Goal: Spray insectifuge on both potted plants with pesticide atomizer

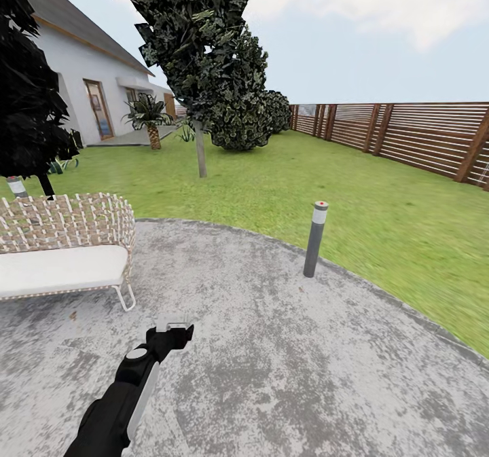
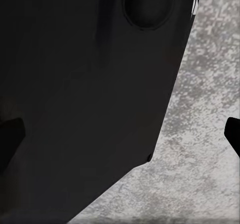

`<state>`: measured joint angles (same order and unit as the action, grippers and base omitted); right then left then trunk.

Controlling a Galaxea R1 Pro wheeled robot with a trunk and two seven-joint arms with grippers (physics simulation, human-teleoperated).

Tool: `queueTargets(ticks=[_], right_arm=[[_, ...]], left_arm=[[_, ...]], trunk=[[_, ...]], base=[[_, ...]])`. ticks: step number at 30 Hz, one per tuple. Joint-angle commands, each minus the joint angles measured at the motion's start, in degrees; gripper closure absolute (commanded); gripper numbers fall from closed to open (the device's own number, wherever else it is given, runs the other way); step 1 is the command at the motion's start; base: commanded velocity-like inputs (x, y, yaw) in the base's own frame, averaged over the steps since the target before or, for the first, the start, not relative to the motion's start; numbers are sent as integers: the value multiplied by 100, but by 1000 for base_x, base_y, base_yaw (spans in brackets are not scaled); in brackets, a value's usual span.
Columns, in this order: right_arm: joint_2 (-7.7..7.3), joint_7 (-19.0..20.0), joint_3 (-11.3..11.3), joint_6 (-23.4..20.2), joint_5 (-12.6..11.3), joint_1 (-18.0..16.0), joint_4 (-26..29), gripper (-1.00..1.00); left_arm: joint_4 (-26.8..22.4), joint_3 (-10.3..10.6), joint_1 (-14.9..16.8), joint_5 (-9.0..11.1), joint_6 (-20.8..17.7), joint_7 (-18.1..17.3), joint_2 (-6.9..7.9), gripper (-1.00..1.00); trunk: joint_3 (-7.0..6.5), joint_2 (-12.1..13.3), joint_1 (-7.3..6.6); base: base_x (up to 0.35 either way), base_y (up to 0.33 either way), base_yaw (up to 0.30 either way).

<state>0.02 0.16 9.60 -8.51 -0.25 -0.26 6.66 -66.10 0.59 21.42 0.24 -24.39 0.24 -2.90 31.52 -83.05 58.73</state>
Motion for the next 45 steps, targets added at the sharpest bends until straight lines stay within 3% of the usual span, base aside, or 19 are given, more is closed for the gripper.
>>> queueTargets(ticks=[1, 12, 17, 19, 21, 24, 25, 26, 27, 30, 34, 45], right_arm=[[0, 2, 42, -37, 1, 0, 12, -100], [-38, 63, 26, -59, 5, -2, 246, -100], [-68, 55, 10, -124, -6, -8, 2348, -100], [-67, 50, 8, -155, -4, -8, 2944, -100], [-71, 47, 8, -353, -3, -9, 3815, -100], [-72, 46, -5, -1162, -8, -9, 5208, -100], [-72, 46, -13, -1318, -9, -9, 5435, -100], [-69, 45, -121, -1945, -8, -9, 6406, -100], [-64, 45, -210, -2286, -6, -9, 6923, -100], [-60, 43, -456, -3261, -3, -9, 7862, -100], [-56, 31, -548, -3816, 7, -9, 8138, -100], [-55, 11, -570, -3930, 59, -9, 8193, -100]], left_arm=[[-8, 1, 2, 2, -30, 3, 0, -100], [-8, 2, 2, 2, -30, 3, 0, -100], [-8, 2, 2, 2, -30, 3, 0, -100], [-8, 2, 2, 2, -30, 3, 0, -100], [-8, 2, 2, 2, -30, 3, 0, -100], [-8, -1, 2, -2, -30, 12, 8, -100], [-8, -2, 2, -3, -30, 14, 10, -100], [-8, -5, 2, -5, -30, 19, 15, -100], [-8, -5, 2, -4, -32, 20, 16, -100], [-8, 0, 2, 1, -31, 10, 4, -100], [-8, 27, 2, 2, -26, 0, -7, -100], [-10, 46, 2, 2, -25, 6, -5, -100]], trunk=[[6, -3, 0], [6, -3, 0], [6, -3, 0], [6, -3, 0], [6, -3, 0], [6, -3, 0], [6, -3, 0], [6, -3, 0], [6, -3, 0], [6, -3, 0], [6, -3, 0], [33, -3, 0]], base=[[0, 0, 0], [0, 0, 0], [0, 0, 0], [0, 0, 0], [0, 0, 0], [0, 0, 0], [0, 0, 0], [0, 0, 0], [0, 0, 0], [0, 0, 0], [0, 0, 0], [0, 0, 105]])
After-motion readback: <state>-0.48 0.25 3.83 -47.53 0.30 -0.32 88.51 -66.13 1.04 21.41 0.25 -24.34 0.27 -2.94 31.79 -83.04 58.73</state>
